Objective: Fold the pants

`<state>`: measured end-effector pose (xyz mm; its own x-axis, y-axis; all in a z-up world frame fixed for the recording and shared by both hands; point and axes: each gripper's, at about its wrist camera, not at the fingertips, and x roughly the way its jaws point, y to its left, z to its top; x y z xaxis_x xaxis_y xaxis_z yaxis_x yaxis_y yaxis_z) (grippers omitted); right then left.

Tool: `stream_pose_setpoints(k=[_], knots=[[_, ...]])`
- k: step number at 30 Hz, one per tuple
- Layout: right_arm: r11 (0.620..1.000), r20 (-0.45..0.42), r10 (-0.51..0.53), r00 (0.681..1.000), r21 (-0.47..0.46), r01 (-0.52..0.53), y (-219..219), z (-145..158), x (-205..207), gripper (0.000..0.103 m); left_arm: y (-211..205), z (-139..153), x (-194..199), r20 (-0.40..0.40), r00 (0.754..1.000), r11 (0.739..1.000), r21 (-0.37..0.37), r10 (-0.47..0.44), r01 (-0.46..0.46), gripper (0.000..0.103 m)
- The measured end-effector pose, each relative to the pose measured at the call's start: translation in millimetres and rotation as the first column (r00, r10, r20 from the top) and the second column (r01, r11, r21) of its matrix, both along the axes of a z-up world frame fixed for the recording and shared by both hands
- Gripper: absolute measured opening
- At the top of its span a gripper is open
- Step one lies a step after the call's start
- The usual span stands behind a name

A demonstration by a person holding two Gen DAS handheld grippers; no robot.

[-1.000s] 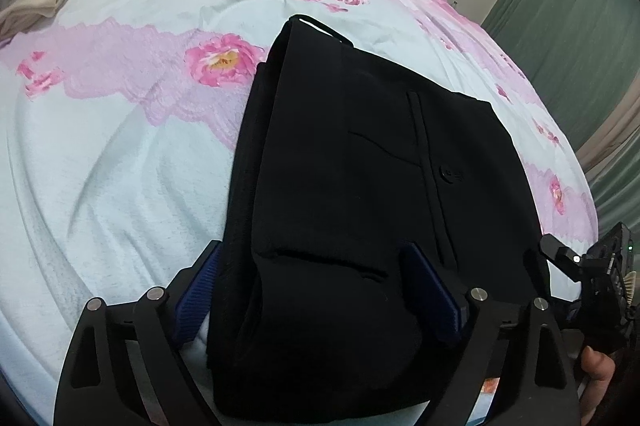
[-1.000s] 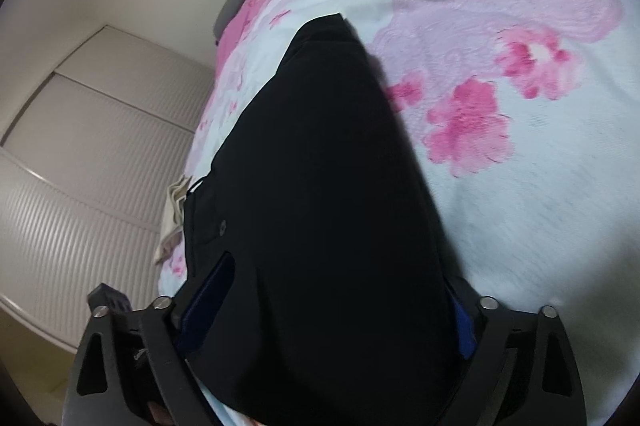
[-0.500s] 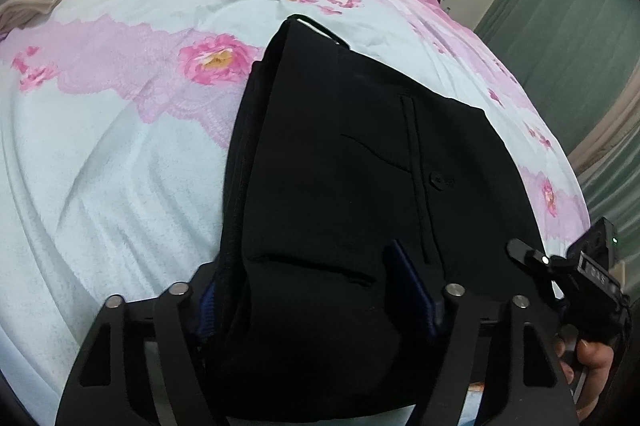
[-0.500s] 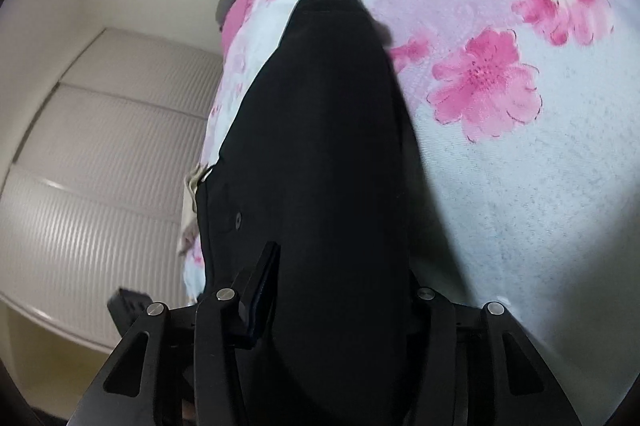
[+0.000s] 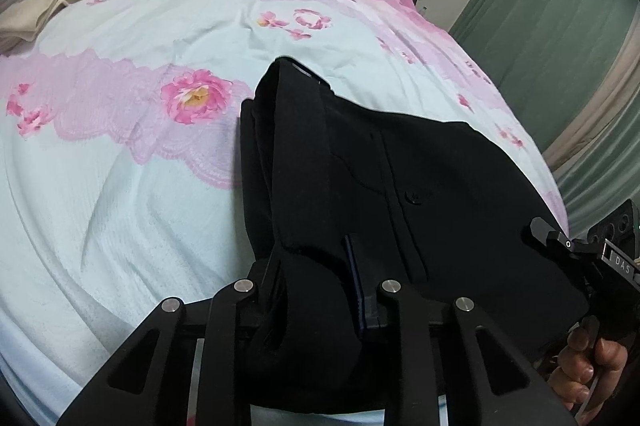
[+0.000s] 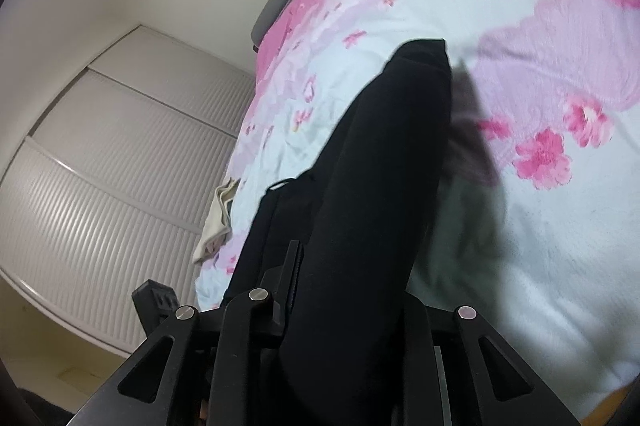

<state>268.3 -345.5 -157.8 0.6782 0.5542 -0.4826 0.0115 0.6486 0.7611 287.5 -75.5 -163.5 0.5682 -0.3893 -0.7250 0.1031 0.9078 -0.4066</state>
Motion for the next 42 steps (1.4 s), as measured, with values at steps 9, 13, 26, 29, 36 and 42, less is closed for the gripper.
stream_pose_setpoints(k=[9,13,26,29,36,42], knots=[[0.995,0.099,0.049,0.994,-0.086,-0.041,38,62,1,0.024,30,41,-4,0.046,0.999,0.998,-0.064,-0.001,0.004,0.025],[0.989,0.146,0.105,0.984,-0.117,-0.088,76,89,23,0.024,61,64,0,0.087,0.996,0.998,-0.061,0.02,-0.015,0.025],[0.928,0.272,0.367,0.89,-0.167,-0.332,316,142,173,0.023,298,149,61,0.265,0.936,0.971,-0.018,0.234,-0.238,0.022],[0.91,0.275,0.414,0.868,-0.149,-0.387,384,150,218,0.023,362,154,86,0.261,0.919,0.953,-0.006,0.295,-0.304,0.022],[0.839,0.287,0.545,0.788,-0.17,-0.518,547,201,318,0.022,517,179,125,0.242,0.865,0.896,-0.051,0.44,-0.441,0.022],[0.806,0.4,0.575,0.714,-0.125,-0.579,657,234,386,0.022,627,234,149,0.313,0.782,0.828,-0.029,0.54,-0.56,0.022]])
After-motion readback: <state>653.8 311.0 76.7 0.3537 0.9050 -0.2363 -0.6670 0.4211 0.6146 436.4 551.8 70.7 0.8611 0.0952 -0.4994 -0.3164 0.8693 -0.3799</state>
